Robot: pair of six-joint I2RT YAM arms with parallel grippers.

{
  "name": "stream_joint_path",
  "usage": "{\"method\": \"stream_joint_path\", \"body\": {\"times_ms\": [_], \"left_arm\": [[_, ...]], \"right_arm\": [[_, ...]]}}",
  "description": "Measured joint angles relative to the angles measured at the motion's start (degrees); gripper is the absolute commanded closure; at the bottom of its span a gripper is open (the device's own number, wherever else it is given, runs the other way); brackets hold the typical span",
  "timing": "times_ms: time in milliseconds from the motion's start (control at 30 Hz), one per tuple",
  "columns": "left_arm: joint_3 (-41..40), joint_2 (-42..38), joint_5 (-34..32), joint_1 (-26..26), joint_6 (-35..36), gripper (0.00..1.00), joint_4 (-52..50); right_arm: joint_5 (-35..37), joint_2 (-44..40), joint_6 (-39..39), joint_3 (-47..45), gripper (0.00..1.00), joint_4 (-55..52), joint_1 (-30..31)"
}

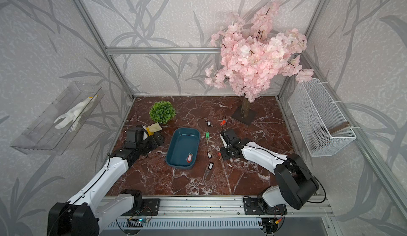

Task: Take the keys out of the storage box
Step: Place the key at the center of the board.

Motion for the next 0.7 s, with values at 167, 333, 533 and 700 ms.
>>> {"method": "stream_joint_path", "body": {"times_ms": [167, 333, 533, 700], "left_arm": [[1.5, 0.3, 2.0, 0.0, 1.7, 0.06, -1.0], [2.2, 1.4, 3.2, 0.0, 2.6, 0.09, -1.8], [2.3, 2.4, 4.9, 0.0, 3.2, 0.13, -3.0], [3.3, 4.7, 6.1, 0.0, 4.0, 0.18, -4.6]], "right_arm": [[-0.2, 2.4, 0.7, 0.0, 1.00, 2.6, -1.0], [-0.1, 4.0, 1.3, 0.0, 0.96, 3.8, -1.9], [1.8, 4.8, 2.2, 0.0, 0.79, 4.0, -2.3], [3.3, 4.2, 2.5, 0.0, 0.62, 4.8, -2.3]]}}
